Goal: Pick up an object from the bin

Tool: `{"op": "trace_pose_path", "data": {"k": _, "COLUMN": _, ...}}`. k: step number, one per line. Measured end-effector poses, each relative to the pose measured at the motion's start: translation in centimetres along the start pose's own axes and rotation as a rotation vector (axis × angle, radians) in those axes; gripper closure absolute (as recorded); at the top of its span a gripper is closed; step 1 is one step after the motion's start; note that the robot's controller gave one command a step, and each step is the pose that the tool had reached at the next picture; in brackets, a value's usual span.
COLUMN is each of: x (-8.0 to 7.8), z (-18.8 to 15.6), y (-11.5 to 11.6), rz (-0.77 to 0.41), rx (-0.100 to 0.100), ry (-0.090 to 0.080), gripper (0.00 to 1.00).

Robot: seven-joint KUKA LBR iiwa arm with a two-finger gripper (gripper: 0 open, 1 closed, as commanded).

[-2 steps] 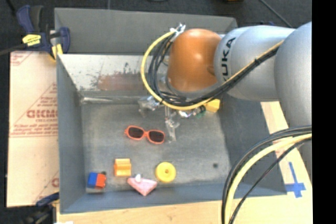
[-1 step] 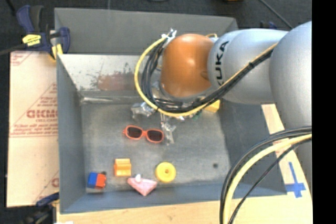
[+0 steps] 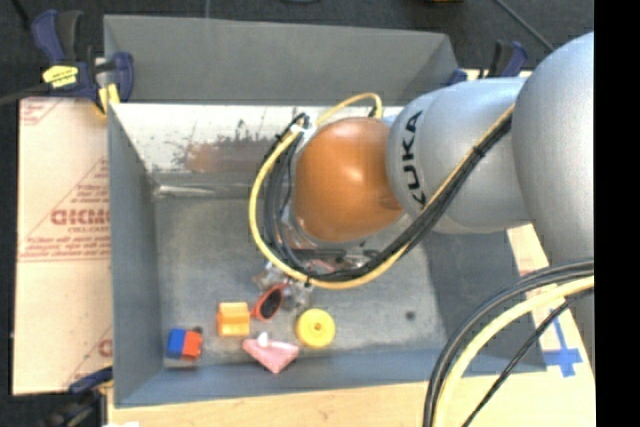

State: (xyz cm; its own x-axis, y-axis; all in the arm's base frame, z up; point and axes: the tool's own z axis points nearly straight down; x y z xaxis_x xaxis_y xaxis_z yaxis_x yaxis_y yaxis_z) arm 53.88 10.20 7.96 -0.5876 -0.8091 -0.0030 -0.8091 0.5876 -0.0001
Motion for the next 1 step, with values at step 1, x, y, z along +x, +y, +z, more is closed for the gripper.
{"op": "trace_pose_path", "data": {"k": 1, "x": 0.00, "z": 0.00, "y": 0.00, "rz": 0.000, "rx": 0.000, "ry": 0.000, "gripper": 1.00}}
